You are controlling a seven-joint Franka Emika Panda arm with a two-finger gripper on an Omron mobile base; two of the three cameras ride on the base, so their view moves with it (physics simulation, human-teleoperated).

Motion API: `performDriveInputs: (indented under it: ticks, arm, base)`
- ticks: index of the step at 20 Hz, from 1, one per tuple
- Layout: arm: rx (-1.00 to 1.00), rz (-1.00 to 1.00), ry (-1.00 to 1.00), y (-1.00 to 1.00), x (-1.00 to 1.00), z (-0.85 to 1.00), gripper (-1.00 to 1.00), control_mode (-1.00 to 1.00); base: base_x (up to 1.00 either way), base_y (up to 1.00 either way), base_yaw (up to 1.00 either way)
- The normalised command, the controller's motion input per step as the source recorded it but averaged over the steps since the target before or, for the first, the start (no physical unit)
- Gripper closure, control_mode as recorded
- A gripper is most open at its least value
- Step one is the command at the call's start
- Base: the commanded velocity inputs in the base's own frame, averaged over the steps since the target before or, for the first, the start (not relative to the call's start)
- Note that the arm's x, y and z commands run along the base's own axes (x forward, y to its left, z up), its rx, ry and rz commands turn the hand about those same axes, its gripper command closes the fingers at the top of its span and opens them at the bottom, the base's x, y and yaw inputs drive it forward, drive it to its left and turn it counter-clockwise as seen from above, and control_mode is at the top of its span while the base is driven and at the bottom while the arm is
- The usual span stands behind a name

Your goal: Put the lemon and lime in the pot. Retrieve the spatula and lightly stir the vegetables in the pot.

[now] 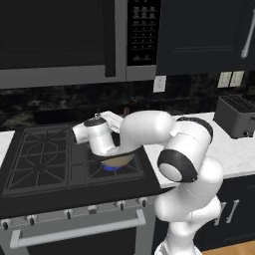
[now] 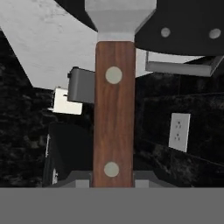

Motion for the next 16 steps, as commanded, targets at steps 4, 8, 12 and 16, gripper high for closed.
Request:
performDriveInputs:
  ticks: [4,8,12,16]
  arm:
    - [-0.11,0.0,0.02,0.22,0.02,-0.44,1.0,-1.0]
    - [0.0,0.0,-0.02,0.28,0.08,-0.11,1.0,-1.0]
    - [0.0,-0.04,0.0,0.26,0.02,-0.03,1.0,-1.0]
    - [0.11,-0.1,0.0,0.12,0.0,0.01,1.0,-1.0]
  base:
    - [0.0,0.0,0.0]
    - [0.0,0.0,0.0]
    - [0.0,0.0,0.0]
    - [0.0,0.0,0.0]
